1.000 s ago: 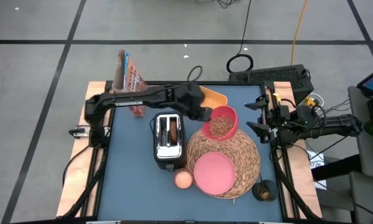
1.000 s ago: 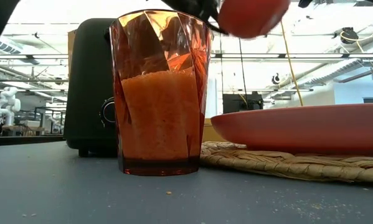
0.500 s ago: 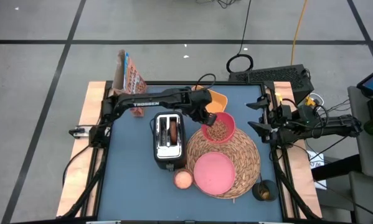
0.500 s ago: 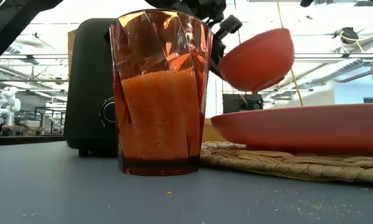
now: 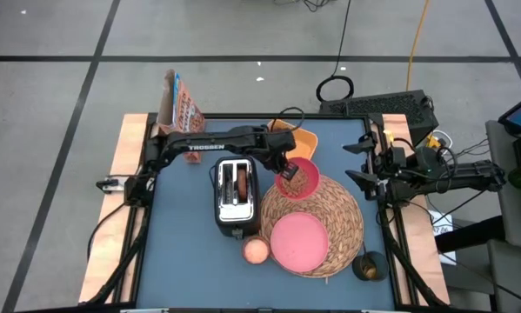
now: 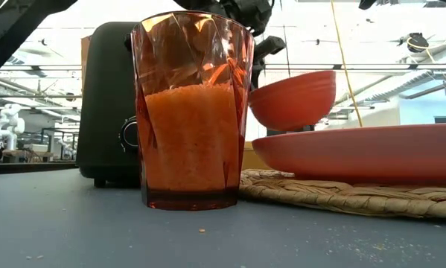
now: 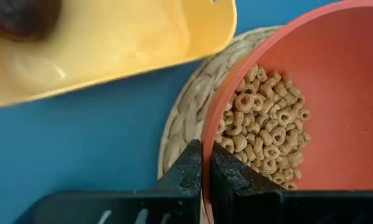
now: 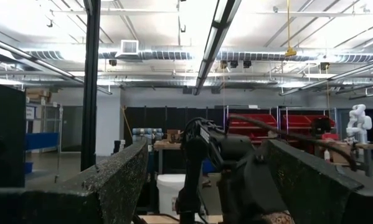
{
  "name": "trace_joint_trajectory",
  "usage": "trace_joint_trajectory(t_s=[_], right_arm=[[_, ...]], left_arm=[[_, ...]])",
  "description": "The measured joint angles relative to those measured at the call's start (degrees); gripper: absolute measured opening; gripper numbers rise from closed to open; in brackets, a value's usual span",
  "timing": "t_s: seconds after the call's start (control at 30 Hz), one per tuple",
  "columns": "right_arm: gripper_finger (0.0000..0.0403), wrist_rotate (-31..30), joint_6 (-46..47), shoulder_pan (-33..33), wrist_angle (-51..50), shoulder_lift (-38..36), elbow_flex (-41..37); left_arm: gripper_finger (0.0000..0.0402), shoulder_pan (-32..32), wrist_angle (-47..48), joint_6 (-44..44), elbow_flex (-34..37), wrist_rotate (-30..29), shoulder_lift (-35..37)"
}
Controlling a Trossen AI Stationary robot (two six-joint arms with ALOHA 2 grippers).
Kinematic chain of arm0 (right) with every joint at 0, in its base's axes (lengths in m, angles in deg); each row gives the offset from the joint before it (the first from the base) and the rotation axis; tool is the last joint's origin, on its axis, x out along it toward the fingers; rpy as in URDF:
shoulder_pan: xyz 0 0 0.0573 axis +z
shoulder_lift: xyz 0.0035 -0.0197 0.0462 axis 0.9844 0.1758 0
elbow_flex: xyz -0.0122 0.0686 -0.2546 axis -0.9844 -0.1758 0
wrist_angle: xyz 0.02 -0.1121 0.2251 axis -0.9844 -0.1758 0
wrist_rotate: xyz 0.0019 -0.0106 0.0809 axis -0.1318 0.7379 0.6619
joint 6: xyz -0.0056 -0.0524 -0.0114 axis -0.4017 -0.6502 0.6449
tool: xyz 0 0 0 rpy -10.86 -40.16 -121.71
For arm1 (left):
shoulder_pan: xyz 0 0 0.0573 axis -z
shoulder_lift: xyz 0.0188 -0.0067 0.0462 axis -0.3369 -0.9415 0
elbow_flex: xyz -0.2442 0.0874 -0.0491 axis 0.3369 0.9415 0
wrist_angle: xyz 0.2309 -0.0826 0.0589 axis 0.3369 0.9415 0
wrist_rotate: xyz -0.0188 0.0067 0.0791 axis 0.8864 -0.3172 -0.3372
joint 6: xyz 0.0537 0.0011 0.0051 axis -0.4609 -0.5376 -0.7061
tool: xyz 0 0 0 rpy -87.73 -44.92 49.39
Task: Arrange a breakfast setting
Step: Put the orange bowl on the table mat
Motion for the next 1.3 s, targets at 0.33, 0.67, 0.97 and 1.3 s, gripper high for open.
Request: trace_joint_trajectory(t_s=[0.33, 0.67, 0.97, 1.3], right_arm=[[0.032, 0.0, 0.0, 0.0, -1.3, 0.0, 0.0], [0.032, 0.0, 0.0, 0.0, -1.8, 0.0, 0.0], [0.032, 0.0, 0.0, 0.0, -2.1, 0.0, 0.0], [0.032, 0.0, 0.0, 0.0, -2.2, 0.0, 0.0]], left_arm=[[0.0008, 0.5, 2.9, -2.3, 0.0, -2.1, -2.4], [0.0008, 0.5, 3.6, -3.6, 0.0, -1.6, -4.7], [0.0043, 0.6, 3.4, -8.0, 0.0, -0.5, -4.9], [0.005, 0.4, 3.3, -10.0, 0.0, -0.5, -4.9]])
